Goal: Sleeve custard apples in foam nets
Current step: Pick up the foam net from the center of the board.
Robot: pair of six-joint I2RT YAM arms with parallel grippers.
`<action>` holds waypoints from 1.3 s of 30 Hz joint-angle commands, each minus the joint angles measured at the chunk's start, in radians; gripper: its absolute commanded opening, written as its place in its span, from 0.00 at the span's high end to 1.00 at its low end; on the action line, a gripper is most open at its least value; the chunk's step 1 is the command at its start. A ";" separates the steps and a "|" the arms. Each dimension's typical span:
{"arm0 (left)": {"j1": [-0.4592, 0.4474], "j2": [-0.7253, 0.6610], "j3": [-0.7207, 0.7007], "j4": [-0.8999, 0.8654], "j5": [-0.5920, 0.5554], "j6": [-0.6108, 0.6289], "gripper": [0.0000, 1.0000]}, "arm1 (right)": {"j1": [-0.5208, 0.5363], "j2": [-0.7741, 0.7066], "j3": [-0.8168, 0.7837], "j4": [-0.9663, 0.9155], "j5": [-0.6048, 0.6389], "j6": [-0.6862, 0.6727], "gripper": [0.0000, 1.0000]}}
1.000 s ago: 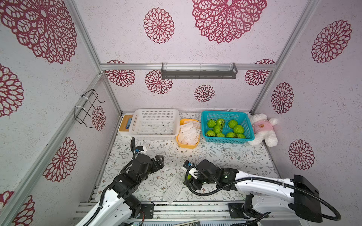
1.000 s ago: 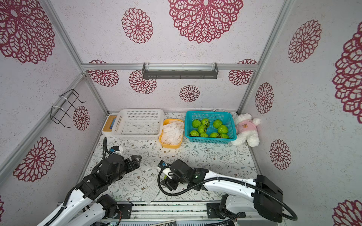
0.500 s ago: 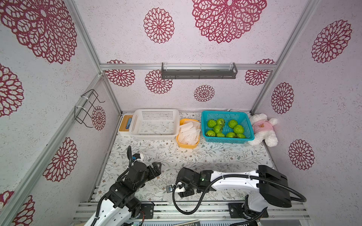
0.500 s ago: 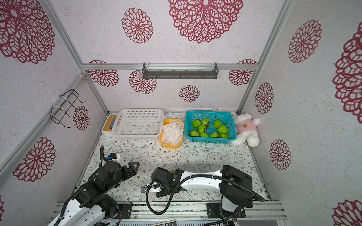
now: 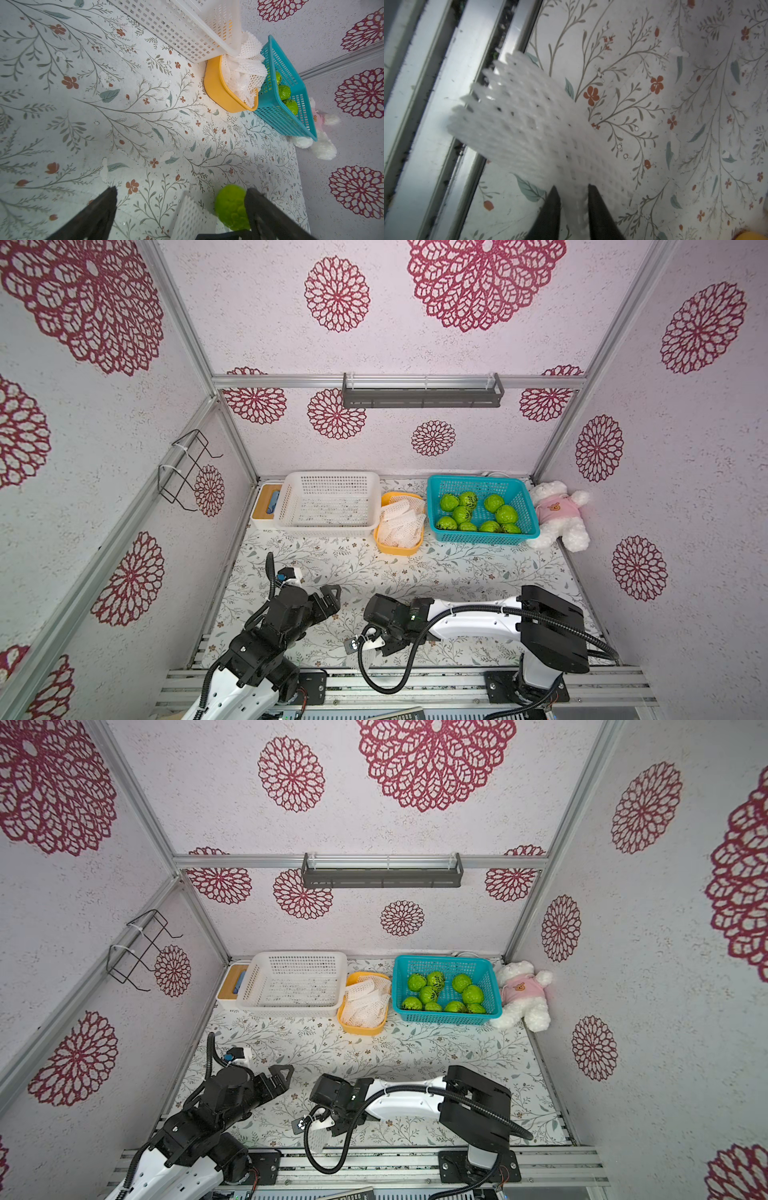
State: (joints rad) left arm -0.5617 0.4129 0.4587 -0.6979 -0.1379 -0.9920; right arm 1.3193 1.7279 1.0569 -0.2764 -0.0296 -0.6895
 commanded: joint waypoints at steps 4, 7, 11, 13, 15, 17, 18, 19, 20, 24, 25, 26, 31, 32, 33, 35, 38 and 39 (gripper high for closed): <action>0.015 0.011 0.004 -0.004 -0.014 0.006 0.01 | 0.003 -0.040 -0.003 0.009 0.008 0.008 0.88; 0.016 0.017 0.016 -0.004 -0.022 0.017 0.01 | 0.001 -0.089 -0.016 0.041 0.010 0.027 0.95; 0.017 0.027 0.053 -0.002 -0.022 0.058 0.01 | -0.017 -0.183 -0.051 0.122 -0.023 0.111 0.97; 0.017 0.031 0.077 0.005 -0.011 0.089 0.01 | -0.040 -0.243 -0.081 0.175 -0.052 0.186 0.97; 0.017 0.031 0.099 0.016 0.013 0.120 0.01 | -0.060 -0.309 -0.132 0.245 -0.065 0.285 0.97; 0.016 0.033 0.120 0.039 0.058 0.157 0.01 | -0.086 -0.389 -0.193 0.327 -0.078 0.397 0.96; 0.017 0.035 0.127 0.050 0.079 0.171 0.01 | -0.098 -0.420 -0.222 0.368 -0.079 0.454 0.96; 0.017 0.043 0.134 0.065 0.106 0.192 0.02 | -0.105 -0.460 -0.259 0.414 -0.083 0.518 0.96; 0.017 0.055 0.144 0.073 0.134 0.207 0.02 | -0.135 -0.496 -0.292 0.461 -0.081 0.584 0.96; -0.001 0.116 0.167 0.100 0.202 0.265 0.06 | -0.181 -0.622 -0.416 0.597 -0.016 0.835 0.96; -0.014 0.125 0.167 0.110 0.199 0.272 0.07 | -0.195 -0.654 -0.439 0.618 0.004 0.901 0.96; -0.036 0.128 0.164 0.131 0.191 0.279 0.07 | -0.209 -0.683 -0.458 0.636 0.021 0.963 0.96; -0.201 0.189 0.148 0.245 0.079 0.306 0.08 | -0.264 -0.788 -0.504 0.668 0.092 1.242 0.98; -0.234 0.218 0.147 0.276 0.063 0.312 0.08 | -0.271 -0.799 -0.506 0.669 0.093 1.277 0.98; -0.261 0.245 0.146 0.303 0.053 0.314 0.08 | -0.273 -0.807 -0.508 0.669 0.089 1.296 0.99; -0.325 0.313 0.143 0.381 0.028 0.315 0.08 | -0.275 -0.816 -0.512 0.669 0.082 1.326 0.99; -0.388 0.403 0.148 0.470 -0.002 0.313 0.09 | -0.275 -0.815 -0.527 0.662 0.073 1.363 0.99; -0.400 0.426 0.149 0.491 -0.013 0.314 0.10 | -0.275 -0.815 -0.534 0.662 0.070 1.369 0.99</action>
State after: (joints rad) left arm -0.9257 0.8055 0.6094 -0.3431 -0.0887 -0.6960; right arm 1.0470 0.9230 0.5392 0.3523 0.0315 0.5785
